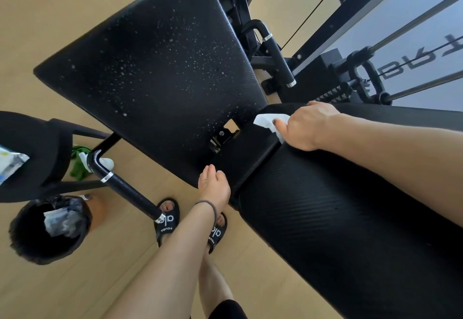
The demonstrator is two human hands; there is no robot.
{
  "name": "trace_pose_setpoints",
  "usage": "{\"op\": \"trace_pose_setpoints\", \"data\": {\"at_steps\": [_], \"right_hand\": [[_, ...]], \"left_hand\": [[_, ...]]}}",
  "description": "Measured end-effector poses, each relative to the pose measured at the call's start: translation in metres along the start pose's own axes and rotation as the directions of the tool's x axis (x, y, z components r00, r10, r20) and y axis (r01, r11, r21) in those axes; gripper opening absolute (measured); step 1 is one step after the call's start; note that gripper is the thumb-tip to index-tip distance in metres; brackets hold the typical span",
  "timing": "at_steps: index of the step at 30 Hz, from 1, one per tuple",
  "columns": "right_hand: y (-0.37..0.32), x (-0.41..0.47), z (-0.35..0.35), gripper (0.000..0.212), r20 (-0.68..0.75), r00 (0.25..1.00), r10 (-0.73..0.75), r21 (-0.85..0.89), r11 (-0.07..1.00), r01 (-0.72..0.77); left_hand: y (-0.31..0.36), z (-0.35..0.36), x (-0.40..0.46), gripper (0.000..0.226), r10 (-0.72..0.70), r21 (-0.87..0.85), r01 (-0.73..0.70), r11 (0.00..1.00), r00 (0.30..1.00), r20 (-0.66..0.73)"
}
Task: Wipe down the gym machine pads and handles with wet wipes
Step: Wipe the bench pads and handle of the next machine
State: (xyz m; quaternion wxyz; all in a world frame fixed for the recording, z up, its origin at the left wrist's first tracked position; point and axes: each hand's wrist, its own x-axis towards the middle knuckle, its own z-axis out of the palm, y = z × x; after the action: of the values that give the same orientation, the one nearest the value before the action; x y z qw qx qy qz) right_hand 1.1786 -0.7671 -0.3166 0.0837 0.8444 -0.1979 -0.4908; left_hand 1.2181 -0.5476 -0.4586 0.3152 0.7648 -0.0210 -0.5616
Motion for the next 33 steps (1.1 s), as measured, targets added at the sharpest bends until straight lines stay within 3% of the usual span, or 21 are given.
{"op": "trace_pose_setpoints", "data": {"at_steps": [4,7,13,15,19,22,28,33], "right_hand": [[0.004,0.001,0.011,0.076,-0.116,0.992,0.046,0.125,0.992,-0.031],[0.008,0.009,0.008,0.075,-0.086,0.991,0.098,0.187,0.979,-0.080],[0.002,0.028,0.005,0.075,0.004,0.998,0.067,0.032,0.997,-0.067],[-0.010,0.031,0.006,0.076,0.073,0.997,0.001,0.081,0.997,-0.007],[-0.048,0.011,-0.001,0.055,0.187,0.960,-0.207,0.322,0.936,0.139],[-0.064,-0.026,0.000,0.045,0.183,0.937,-0.297,0.470,0.864,0.182],[-0.021,-0.106,-0.015,0.053,0.160,0.878,-0.450,0.216,0.884,0.414],[0.004,-0.154,-0.011,0.054,0.182,0.897,-0.403,0.217,0.906,0.363]], "left_hand": [[0.000,0.000,-0.001,0.051,-0.001,-0.017,0.001,1.000,1.000,-0.006],[0.001,0.000,-0.002,0.051,0.000,-0.013,0.000,1.000,1.000,-0.012],[0.002,0.000,-0.002,0.051,-0.004,-0.013,0.004,1.000,1.000,-0.017],[0.001,-0.001,-0.002,0.051,-0.005,0.004,0.005,1.000,1.000,-0.013],[-0.002,0.002,0.004,0.050,0.013,0.004,-0.013,1.000,0.999,-0.038],[-0.003,0.002,0.005,0.049,-0.016,0.018,0.017,1.000,0.999,-0.050],[0.006,-0.006,-0.003,0.047,-0.065,0.068,0.069,0.995,0.996,-0.060],[0.024,-0.004,-0.023,0.038,-0.012,0.302,0.019,0.953,1.000,-0.027]]}}
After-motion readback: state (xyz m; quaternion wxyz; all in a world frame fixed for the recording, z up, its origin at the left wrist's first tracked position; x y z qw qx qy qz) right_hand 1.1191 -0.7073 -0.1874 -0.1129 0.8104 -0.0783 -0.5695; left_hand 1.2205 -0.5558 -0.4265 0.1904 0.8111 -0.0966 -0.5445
